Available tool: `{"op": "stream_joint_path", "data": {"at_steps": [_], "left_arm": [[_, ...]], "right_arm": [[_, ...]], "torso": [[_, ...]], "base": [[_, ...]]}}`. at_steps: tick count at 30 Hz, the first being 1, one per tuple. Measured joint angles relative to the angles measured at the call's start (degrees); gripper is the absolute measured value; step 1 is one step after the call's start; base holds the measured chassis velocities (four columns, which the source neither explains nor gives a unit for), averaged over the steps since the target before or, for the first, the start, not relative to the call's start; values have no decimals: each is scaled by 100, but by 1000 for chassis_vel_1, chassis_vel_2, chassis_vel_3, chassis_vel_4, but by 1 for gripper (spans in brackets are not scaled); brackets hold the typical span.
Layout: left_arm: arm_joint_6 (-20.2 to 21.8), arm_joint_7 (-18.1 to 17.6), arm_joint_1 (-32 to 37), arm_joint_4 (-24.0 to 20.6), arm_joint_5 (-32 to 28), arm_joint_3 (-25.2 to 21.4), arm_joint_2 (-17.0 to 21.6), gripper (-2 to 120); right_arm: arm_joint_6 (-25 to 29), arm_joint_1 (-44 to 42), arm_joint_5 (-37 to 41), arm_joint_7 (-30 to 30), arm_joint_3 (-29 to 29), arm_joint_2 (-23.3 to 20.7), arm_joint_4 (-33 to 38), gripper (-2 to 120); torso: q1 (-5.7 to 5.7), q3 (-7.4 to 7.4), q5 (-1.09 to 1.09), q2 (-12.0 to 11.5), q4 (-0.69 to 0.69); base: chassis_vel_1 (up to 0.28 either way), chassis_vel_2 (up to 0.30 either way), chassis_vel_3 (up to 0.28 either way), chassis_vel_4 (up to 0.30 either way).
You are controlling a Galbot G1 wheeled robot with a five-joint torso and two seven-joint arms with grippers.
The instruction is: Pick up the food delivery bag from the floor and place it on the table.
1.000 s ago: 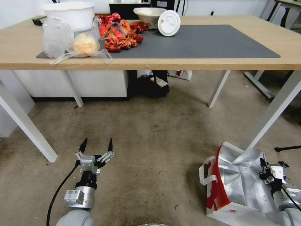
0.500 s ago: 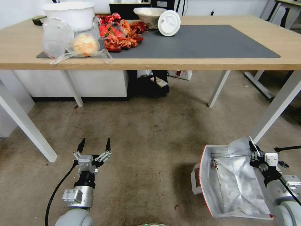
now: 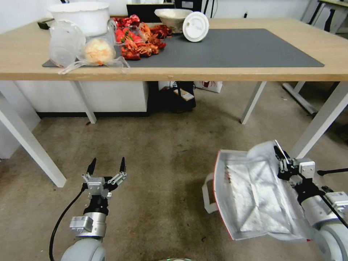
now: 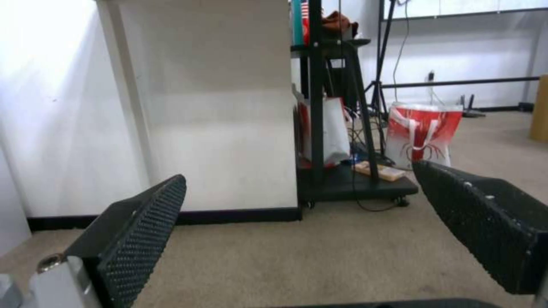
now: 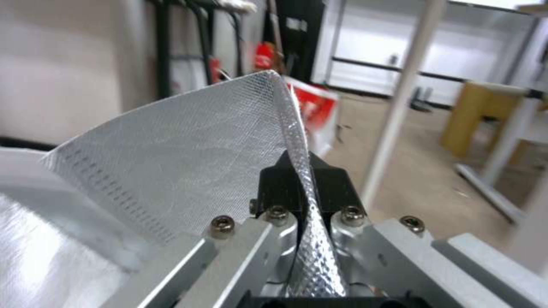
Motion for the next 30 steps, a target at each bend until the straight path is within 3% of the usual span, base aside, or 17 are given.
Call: {"op": "stream_joint_path", "data": {"at_steps": [2, 10, 30], "left_arm": [[130, 94, -22, -11, -68, -40, 26, 99], [137, 123, -124, 70, -106, -57, 34, 99], [78, 185, -277, 149, -293, -160, 134, 99]], "right_arm": [[-55, 23, 522, -86, -48, -240, 341, 0], [-89, 12, 1285, -395, -32, -469, 587, 0], [348, 106, 2513, -1643, 87, -1001, 497, 0]], "torso": [[0, 0, 1, 0, 1], [0, 0, 1, 0, 0], [0, 0, 1, 0, 0]], "base": [[0, 0, 0, 0], [0, 0, 0, 0], [0, 0, 0, 0]]}}
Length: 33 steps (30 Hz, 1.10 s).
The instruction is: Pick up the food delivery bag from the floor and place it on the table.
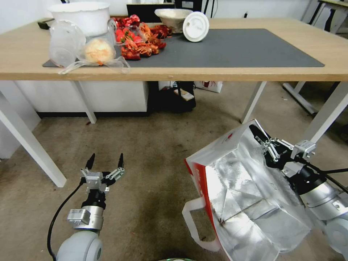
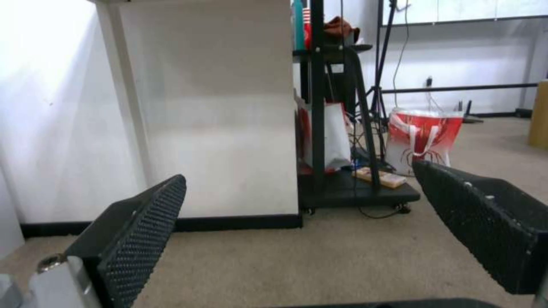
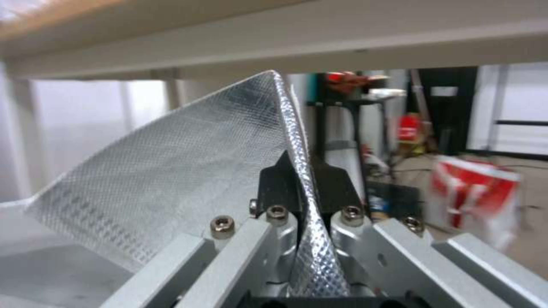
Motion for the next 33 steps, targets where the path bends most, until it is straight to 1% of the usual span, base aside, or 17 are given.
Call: {"op": "stream_joint_path", "data": {"at_steps": [1, 2, 3, 4, 7, 15, 19, 25, 26, 33], "left_arm": [[-4, -23, -6, 10, -12, 8, 0, 99], [-4, -25, -6, 11, -12, 9, 0, 99], [-4, -50, -6, 15, -17, 28, -2, 99], [-4, -50, -6, 15, -17, 28, -2, 99], [30, -67, -16, -14, -16, 25, 1, 100], [64, -70, 9, -89, -3, 7, 7, 100], [43, -44, 63, -110, -17, 7, -5, 100], [64, -36, 70, -154, -19, 18, -8, 100], [64, -36, 70, -154, -19, 18, -8, 100], [72, -10, 77, -158, -7, 12, -3, 100]], "right_arm": [[40, 16, 235, -277, 18, -32, -100, 0], [41, 17, 249, -293, 19, -34, -106, 0], [54, 35, 541, -644, 42, -79, -205, 0], [54, 35, 541, -644, 42, -79, -205, 0], [38, 53, 917, -1044, 98, -160, -275, 0], [-137, 67, 1462, -1360, 129, -264, -286, 0], [-320, 27, 1822, -1553, 159, -429, -182, 0], [-475, 33, 2078, -1824, 254, -620, -131, 0], [-475, 33, 2078, -1824, 254, -620, -131, 0], [-593, 8, 2188, -2361, 341, -650, -219, 0]], "torso": [[0, 0, 0, 0, 0], [0, 0, 0, 0, 0], [0, 0, 0, 0, 0], [0, 0, 0, 0, 0], [0, 0, 0, 0, 0], [0, 0, 0, 0, 0], [0, 0, -1, 0, 0], [0, 0, -1, 0, 0], [0, 0, -1, 0, 0], [0, 0, 0, 0, 0]], "base": [[0, 0, 0, 0], [0, 0, 0, 0], [0, 0, 0, 0], [0, 0, 0, 0], [0, 0, 0, 0], [0, 0, 0, 0], [0, 0, 0, 0], [0, 0, 0, 0], [0, 0, 0, 0], [0, 0, 0, 0]]}}
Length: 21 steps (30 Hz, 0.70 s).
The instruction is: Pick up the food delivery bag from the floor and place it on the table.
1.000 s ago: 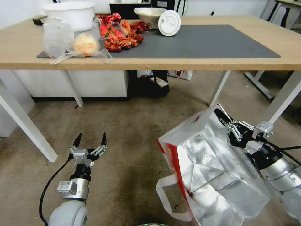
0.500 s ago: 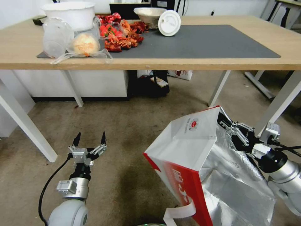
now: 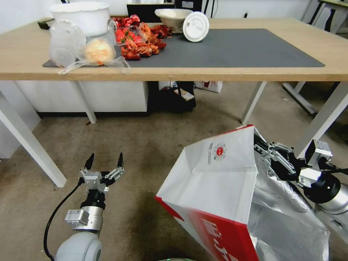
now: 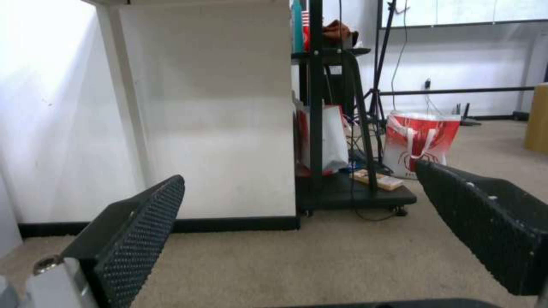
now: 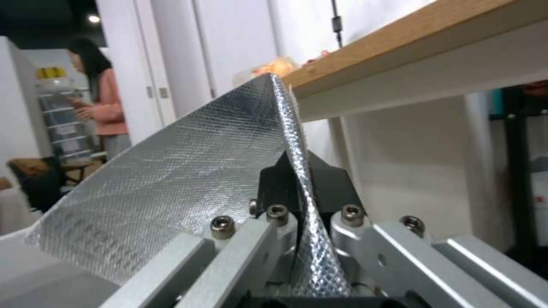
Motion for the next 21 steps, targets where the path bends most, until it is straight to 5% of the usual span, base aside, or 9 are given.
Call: {"op": "stream_joint_path", "data": {"at_steps": [15, 21], "left_arm": [[-321, 105, 76, 22, 144, -32, 26, 100], [-584, 160, 133, 109, 212, -30, 0, 100]], "right_arm": [[-63, -29, -61, -482, 13, 111, -119, 0], [-61, -18, -107, -507, 0, 122, -138, 0]], "torso": [[0, 10, 0, 32, 0], [6, 146, 0, 171, 0]], "base": [[0, 0, 0, 0], [0, 0, 0, 0]]}}
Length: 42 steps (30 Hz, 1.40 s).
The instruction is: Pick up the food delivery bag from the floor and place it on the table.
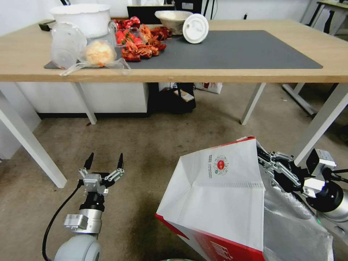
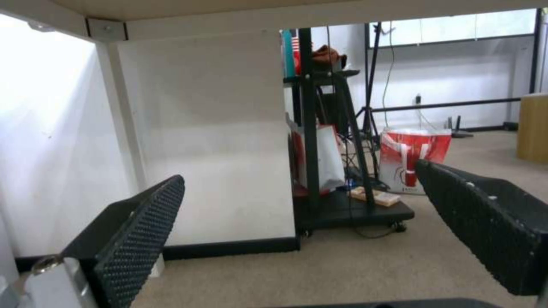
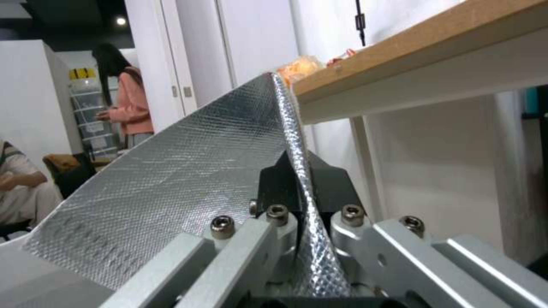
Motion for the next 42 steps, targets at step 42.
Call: {"op": "stream_joint_path", "data": {"at_steps": [42], "left_arm": [[458, 115, 292, -443, 160, 5, -10, 100]], "right_arm": [[-1, -119, 50, 58, 79, 20, 198, 0]], "torso": [[164, 815, 0, 964, 0]], "base": [[0, 0, 0, 0]]}}
